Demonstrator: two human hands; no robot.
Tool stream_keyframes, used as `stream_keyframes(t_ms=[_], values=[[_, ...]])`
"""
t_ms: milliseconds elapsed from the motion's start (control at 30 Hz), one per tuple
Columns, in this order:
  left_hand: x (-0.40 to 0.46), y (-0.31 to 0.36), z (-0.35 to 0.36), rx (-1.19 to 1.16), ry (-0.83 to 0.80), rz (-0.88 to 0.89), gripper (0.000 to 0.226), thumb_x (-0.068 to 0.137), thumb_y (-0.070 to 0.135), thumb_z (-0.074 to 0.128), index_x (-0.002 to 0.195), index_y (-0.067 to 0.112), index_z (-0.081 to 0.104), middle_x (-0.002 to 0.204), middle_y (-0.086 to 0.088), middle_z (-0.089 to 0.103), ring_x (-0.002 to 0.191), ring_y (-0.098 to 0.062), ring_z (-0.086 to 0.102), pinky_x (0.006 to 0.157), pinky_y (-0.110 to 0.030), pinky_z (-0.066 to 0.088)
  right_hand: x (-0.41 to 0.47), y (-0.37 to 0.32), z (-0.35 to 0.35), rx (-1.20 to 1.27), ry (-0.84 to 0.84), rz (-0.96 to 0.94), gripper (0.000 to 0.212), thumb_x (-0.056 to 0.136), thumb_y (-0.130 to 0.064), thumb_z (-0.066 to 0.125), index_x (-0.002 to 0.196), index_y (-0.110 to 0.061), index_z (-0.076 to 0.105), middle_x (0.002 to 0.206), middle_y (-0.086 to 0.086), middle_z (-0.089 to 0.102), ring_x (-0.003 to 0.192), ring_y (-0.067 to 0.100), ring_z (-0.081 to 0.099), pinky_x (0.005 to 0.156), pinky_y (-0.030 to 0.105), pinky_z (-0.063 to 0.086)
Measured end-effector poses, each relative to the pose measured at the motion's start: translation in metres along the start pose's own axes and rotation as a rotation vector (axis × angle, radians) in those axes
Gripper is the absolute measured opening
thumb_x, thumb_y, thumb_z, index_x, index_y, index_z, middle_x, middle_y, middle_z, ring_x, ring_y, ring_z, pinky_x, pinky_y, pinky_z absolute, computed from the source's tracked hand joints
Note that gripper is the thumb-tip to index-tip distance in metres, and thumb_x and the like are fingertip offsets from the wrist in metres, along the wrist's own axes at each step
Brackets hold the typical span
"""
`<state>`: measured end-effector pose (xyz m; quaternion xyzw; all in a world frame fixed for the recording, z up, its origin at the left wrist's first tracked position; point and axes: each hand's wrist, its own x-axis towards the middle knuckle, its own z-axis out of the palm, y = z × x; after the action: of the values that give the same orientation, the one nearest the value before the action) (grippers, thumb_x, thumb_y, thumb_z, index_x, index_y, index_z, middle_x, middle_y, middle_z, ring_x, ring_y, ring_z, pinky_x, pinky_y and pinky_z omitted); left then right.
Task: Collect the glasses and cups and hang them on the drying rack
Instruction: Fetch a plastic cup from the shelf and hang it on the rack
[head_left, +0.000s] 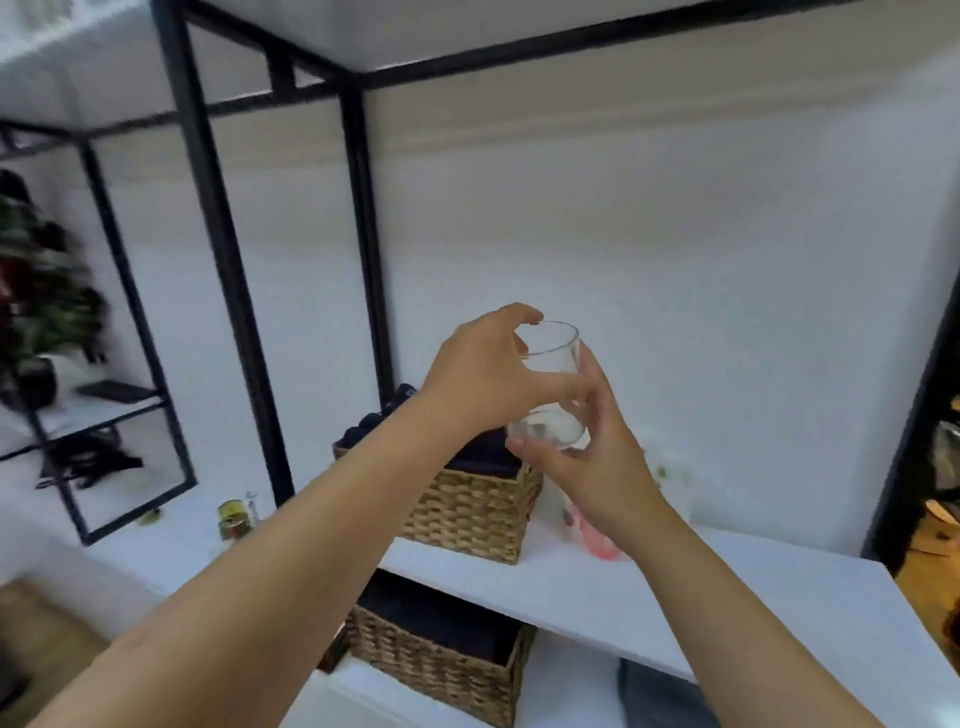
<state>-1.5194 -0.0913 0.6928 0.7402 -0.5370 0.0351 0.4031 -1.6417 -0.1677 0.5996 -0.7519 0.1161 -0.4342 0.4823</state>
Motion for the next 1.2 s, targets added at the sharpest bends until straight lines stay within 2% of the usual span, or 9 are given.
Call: stream_keyframes(t_ms=[67,133,200,300,367,467,667,900,1200], values=[[-0.017,-0.019,-0.034,0.02,0.041,-0.045,0.081,0.067,0.065,0.08,0.138,0.04,0.052,0.109,0.018,0.06,0.097,-0.001,0.059,0.069,-0.017,0.043,0.005,-0.01,0.044,0.034,-0.016,-0.031,0.103,0.086,-0.029,0.086,0.162,-0.045,0.02,0.133,-0.046,0.054,0.128,-0.008,0.057,0.094,0.018,0.055],[-0.037,-0.041,-0.068,0.038,0.072,-0.087,0.085,0.067,0.066,0.08,0.142,0.04,0.05,0.112,0.017,0.061,0.095,0.001,0.059,0.068,-0.017,0.044,0.01,-0.02,0.09,0.08,-0.028,-0.055,0.089,0.089,-0.025,0.083,0.154,-0.051,0.028,0.12,-0.051,0.058,0.116,-0.007,0.065,0.087,0.017,0.056],[-0.059,-0.065,-0.102,0.069,0.104,-0.11,0.091,0.066,0.069,0.08,0.146,0.041,0.046,0.118,0.017,0.06,0.101,-0.003,0.06,0.075,-0.02,0.048,0.01,-0.03,0.137,0.145,-0.076,-0.061,0.083,0.09,-0.026,0.082,0.149,-0.057,0.032,0.127,-0.045,0.06,0.118,-0.007,0.065,0.091,0.02,0.057],[-0.095,-0.108,-0.154,0.084,0.128,-0.121,0.101,0.066,0.072,0.08,0.152,0.043,0.037,0.125,0.02,0.055,0.109,-0.007,0.062,0.09,-0.029,0.054,0.006,-0.043,0.21,0.215,-0.133,-0.042,0.087,0.088,-0.031,0.084,0.153,-0.056,0.032,0.148,-0.025,0.057,0.133,0.002,0.058,0.108,0.039,0.053],[-0.12,-0.141,-0.191,0.034,0.144,-0.127,0.102,0.067,0.074,0.078,0.154,0.047,0.032,0.137,0.019,0.053,0.115,-0.008,0.062,0.096,-0.034,0.055,0.002,-0.052,0.258,0.269,-0.141,-0.019,0.079,0.086,-0.032,0.086,0.143,-0.061,0.04,0.14,-0.028,0.06,0.13,0.002,0.06,0.103,0.038,0.056],[-0.16,-0.197,-0.248,-0.021,0.202,-0.134,0.087,0.078,0.075,0.066,0.154,0.051,0.03,0.151,0.02,0.045,0.13,-0.003,0.052,0.104,-0.034,0.049,-0.002,-0.062,0.324,0.282,-0.152,0.019,0.08,0.082,-0.042,0.088,0.147,-0.055,0.041,0.134,-0.024,0.061,0.128,0.005,0.06,0.096,0.033,0.057],[-0.235,-0.324,-0.339,0.101,0.264,-0.262,0.078,0.085,0.082,0.05,0.154,0.053,0.028,0.158,0.027,0.036,0.142,0.002,0.038,0.114,-0.043,0.041,0.005,-0.064,0.429,0.267,-0.17,0.049,0.084,0.08,-0.032,0.09,0.148,-0.041,0.042,0.135,-0.011,0.059,0.126,0.009,0.059,0.106,0.04,0.053],[-0.271,-0.426,-0.387,0.136,0.282,-0.365,0.074,0.089,0.075,0.051,0.155,0.053,0.026,0.16,0.024,0.035,0.145,-0.002,0.036,0.112,-0.039,0.041,0.03,-0.038,0.518,0.279,-0.211,0.091,0.081,0.079,-0.029,0.091,0.141,-0.043,0.041,0.134,-0.012,0.058,0.128,0.011,0.059,0.108,0.043,0.052],[-0.234,-0.548,-0.393,0.132,0.271,-0.466,0.07,0.092,0.071,0.053,0.154,0.054,0.025,0.16,0.025,0.034,0.147,-0.001,0.032,0.117,-0.041,0.036,0.098,0.035,0.614,0.306,-0.296,0.147,0.082,0.074,-0.033,0.093,0.139,-0.043,0.045,0.135,-0.015,0.059,0.129,0.007,0.058,0.11,0.047,0.051]])
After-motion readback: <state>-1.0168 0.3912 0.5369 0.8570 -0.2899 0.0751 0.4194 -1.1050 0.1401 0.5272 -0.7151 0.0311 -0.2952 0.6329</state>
